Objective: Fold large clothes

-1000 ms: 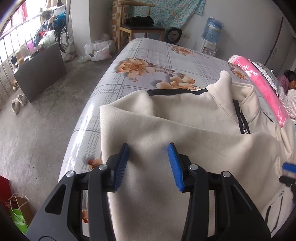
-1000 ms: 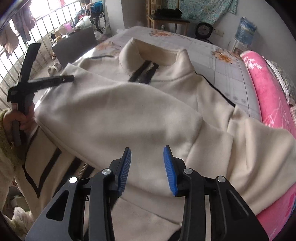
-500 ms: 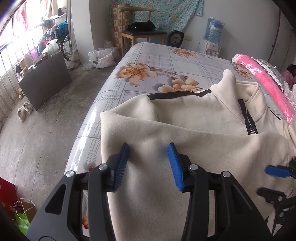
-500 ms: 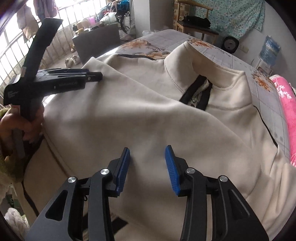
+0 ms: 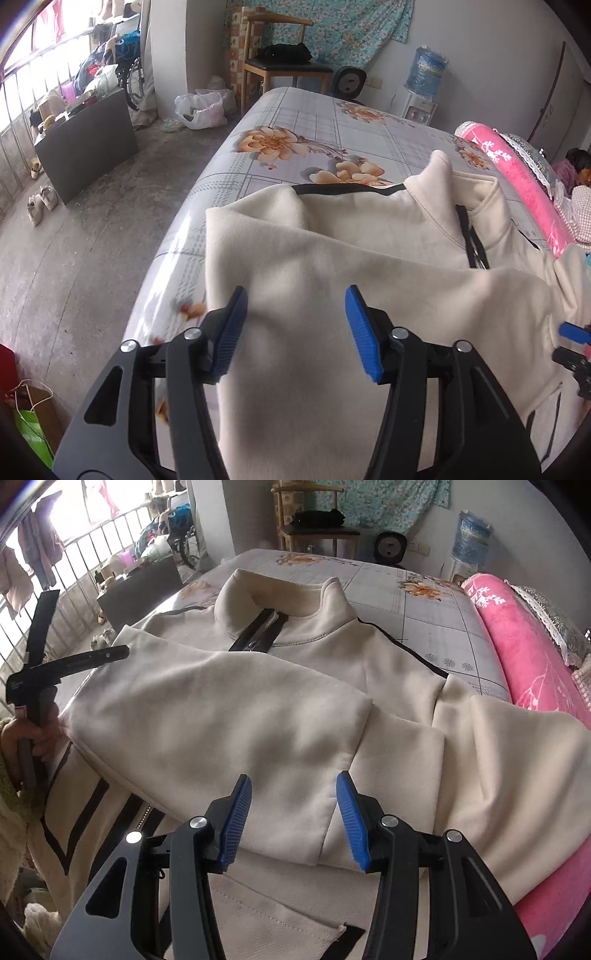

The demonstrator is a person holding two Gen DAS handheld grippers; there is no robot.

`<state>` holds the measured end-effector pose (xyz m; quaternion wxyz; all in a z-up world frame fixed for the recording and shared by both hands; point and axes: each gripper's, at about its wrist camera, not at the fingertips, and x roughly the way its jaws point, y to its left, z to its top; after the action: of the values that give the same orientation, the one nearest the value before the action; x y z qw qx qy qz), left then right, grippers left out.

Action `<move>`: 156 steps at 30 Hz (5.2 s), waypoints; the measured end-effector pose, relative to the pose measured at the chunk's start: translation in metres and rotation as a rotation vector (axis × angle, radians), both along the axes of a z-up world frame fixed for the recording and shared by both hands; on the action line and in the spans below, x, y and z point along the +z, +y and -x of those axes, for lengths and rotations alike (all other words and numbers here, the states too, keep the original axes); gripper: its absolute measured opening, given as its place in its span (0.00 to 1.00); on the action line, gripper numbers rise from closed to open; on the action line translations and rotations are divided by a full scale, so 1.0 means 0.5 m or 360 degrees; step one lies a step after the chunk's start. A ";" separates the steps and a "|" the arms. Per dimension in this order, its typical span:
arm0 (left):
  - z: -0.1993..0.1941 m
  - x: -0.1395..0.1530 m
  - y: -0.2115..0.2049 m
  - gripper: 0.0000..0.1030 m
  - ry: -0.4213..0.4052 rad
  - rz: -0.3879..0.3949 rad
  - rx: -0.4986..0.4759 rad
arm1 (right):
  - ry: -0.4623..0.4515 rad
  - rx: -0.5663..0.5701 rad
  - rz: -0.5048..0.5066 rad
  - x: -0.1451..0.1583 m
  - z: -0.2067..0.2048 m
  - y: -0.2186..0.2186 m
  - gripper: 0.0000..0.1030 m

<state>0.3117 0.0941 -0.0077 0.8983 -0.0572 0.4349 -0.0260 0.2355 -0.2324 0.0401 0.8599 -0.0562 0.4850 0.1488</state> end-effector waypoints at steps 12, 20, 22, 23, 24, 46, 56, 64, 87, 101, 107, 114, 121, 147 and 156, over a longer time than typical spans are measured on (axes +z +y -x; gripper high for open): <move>0.164 0.096 -0.150 0.81 -0.0041 -0.0055 -0.0396 | -0.0058 -0.0109 0.0048 0.032 0.101 -0.053 0.65; 0.137 0.034 -0.295 0.84 0.0003 -0.0104 -0.0472 | -0.0047 -0.0348 0.0096 0.023 0.128 -0.111 0.81; 0.127 0.012 -0.310 0.84 0.0039 -0.0114 -0.0471 | -0.0015 -0.0366 0.0074 0.011 0.133 -0.123 0.82; 0.123 0.001 -0.314 0.84 0.0054 -0.0118 -0.0469 | 0.0003 -0.0370 0.0080 0.002 0.133 -0.125 0.82; 0.119 -0.010 -0.319 0.84 0.0067 -0.0124 -0.0469 | 0.0022 -0.0373 0.0092 -0.008 0.132 -0.127 0.82; 0.121 -0.051 -0.322 0.92 0.0049 -0.0181 -0.0464 | 0.0079 -0.0330 0.0190 -0.051 0.140 -0.117 0.94; 0.121 -0.051 -0.321 0.92 0.0047 -0.0183 -0.0459 | 0.0105 -0.0329 0.0189 -0.053 0.137 -0.118 0.94; 0.121 -0.051 -0.319 0.93 0.0046 -0.0183 -0.0461 | 0.0141 -0.0333 0.0231 -0.041 0.134 -0.109 0.94; 0.122 -0.051 -0.319 0.93 0.0042 -0.0183 -0.0458 | -0.0172 -0.1619 -0.0183 0.074 0.035 -0.689 0.90; 0.120 -0.051 -0.319 0.93 0.0040 -0.0181 -0.0463 | -0.0199 -0.2062 -0.0374 -0.013 -0.024 -0.857 0.46; 0.121 -0.051 -0.320 0.93 0.0039 -0.0181 -0.0463 | -0.0227 -0.2043 -0.0401 -0.018 -0.014 -0.861 0.09; 0.121 -0.051 -0.319 0.93 0.0038 -0.0176 -0.0468 | -0.0421 -0.1831 -0.0330 0.067 0.015 -0.797 0.08; 0.124 -0.048 -0.311 0.91 0.0019 -0.0125 -0.0464 | -0.0605 -0.1583 -0.0240 0.210 0.029 -0.700 0.08; 0.222 0.053 -0.017 0.17 0.0000 0.0239 -0.0070 | -0.0811 -0.0249 -0.0258 0.371 0.061 -0.014 0.09; 0.224 0.067 0.028 0.20 0.0038 0.0533 -0.0189 | -0.0244 0.0223 -0.0266 0.090 0.142 0.113 0.60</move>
<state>0.1995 0.1082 0.0260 0.8678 -0.1804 0.4378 -0.1504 0.1644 -0.1761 0.0849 0.8836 -0.0293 0.3988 0.2435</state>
